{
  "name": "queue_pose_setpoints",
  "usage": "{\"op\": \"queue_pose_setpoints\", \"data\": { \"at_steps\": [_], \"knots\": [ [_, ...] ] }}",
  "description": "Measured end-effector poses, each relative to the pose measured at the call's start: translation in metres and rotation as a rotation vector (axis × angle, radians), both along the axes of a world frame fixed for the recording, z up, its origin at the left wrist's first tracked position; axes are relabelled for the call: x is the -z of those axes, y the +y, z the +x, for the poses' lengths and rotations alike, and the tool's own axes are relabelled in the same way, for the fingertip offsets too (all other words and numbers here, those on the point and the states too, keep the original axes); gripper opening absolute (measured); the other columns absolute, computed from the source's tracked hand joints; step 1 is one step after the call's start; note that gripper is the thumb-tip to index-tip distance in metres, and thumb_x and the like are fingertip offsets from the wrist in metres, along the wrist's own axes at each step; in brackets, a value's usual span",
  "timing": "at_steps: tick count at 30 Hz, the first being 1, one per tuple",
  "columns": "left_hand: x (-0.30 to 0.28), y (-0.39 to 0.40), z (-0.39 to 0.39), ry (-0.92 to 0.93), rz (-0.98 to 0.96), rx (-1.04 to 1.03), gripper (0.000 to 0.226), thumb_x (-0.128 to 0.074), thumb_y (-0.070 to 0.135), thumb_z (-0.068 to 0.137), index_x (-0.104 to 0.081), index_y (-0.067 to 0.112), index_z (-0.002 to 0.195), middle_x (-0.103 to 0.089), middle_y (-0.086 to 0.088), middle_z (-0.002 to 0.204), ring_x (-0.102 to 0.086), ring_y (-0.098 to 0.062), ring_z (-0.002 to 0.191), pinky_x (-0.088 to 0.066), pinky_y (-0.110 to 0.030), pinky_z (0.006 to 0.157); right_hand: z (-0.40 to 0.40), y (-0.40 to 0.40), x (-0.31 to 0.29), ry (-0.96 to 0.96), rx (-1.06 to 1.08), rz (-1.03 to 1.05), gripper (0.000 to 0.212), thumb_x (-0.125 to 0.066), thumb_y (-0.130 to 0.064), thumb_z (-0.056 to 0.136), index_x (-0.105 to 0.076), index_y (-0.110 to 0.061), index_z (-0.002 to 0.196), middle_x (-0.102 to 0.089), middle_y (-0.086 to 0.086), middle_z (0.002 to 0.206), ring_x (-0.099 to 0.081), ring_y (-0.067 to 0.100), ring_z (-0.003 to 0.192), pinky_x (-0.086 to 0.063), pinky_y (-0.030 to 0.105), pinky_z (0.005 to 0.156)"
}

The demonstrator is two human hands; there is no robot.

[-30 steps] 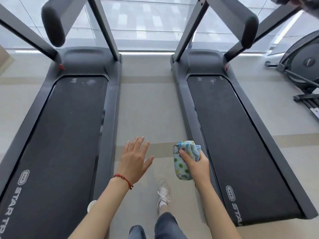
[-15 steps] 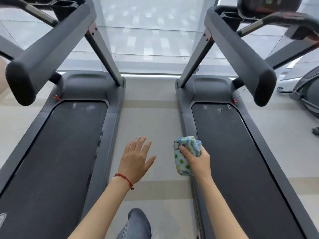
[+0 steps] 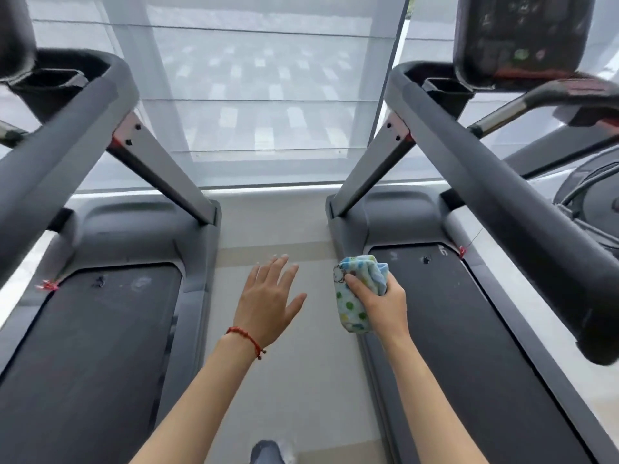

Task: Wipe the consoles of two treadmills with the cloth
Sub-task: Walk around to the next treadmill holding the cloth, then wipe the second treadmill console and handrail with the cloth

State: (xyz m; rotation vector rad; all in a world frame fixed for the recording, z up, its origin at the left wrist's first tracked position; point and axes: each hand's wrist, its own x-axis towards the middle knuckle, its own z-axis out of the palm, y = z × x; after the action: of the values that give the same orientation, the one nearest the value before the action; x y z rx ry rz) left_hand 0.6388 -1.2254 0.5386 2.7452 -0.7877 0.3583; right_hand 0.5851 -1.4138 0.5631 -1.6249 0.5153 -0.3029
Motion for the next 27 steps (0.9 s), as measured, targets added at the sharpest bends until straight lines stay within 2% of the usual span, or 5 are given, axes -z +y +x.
{"op": "queue_pose_setpoints", "data": {
  "at_steps": [5,11,17,25,27],
  "knots": [
    [-0.015,-0.014,0.089,-0.030,-0.005,0.035,0.056,-0.035,0.044,0.086,-0.060,0.003,0.115,-0.060,-0.019,0.117,-0.058,-0.038,0.106,-0.050,-0.053,0.086,0.079,-0.015,-0.018,-0.030,0.047,-0.029,0.029,-0.077,-0.027,0.072,-0.062,-0.013,0.092,-0.069,0.005,0.091,-0.067,0.018,0.085,-0.055,0.029,0.069],
    [-0.036,-0.051,0.179,-0.137,-0.039,0.084,0.055,-0.036,0.042,0.086,-0.061,0.003,0.114,-0.060,-0.020,0.116,-0.058,-0.038,0.106,-0.047,-0.053,0.087,0.165,-0.048,-0.048,-0.135,0.082,-0.015,0.026,-0.076,-0.025,0.074,-0.062,-0.014,0.093,-0.067,0.001,0.089,-0.065,0.013,0.080,-0.050,0.012,0.057],
    [-0.065,-0.107,0.271,-0.231,-0.110,0.122,0.054,-0.037,0.041,0.087,-0.060,0.002,0.116,-0.058,-0.021,0.120,-0.055,-0.039,0.111,-0.044,-0.053,0.092,0.254,-0.094,-0.083,-0.223,0.074,-0.038,0.021,-0.076,-0.027,0.074,-0.060,-0.025,0.086,-0.065,-0.006,0.087,-0.063,0.010,0.082,-0.049,0.021,0.065],
    [-0.128,-0.203,0.388,-0.350,-0.185,0.138,0.056,-0.037,0.041,0.087,-0.059,0.000,0.119,-0.057,-0.022,0.122,-0.053,-0.040,0.113,-0.040,-0.055,0.095,0.371,-0.178,-0.143,-0.366,0.125,-0.108,0.026,-0.078,-0.034,0.069,-0.060,-0.026,0.086,-0.067,-0.006,0.088,-0.065,0.014,0.086,-0.054,0.027,0.075],
    [-0.144,-0.224,0.410,-0.365,-0.200,0.150,0.056,-0.037,0.041,0.087,-0.058,0.000,0.119,-0.056,-0.022,0.123,-0.052,-0.040,0.114,-0.039,-0.055,0.096,0.394,-0.196,-0.159,-0.411,0.126,-0.127,0.025,-0.077,-0.032,0.071,-0.058,-0.025,0.086,-0.065,-0.007,0.087,-0.064,0.010,0.083,-0.053,0.018,0.069]
  ]
}}
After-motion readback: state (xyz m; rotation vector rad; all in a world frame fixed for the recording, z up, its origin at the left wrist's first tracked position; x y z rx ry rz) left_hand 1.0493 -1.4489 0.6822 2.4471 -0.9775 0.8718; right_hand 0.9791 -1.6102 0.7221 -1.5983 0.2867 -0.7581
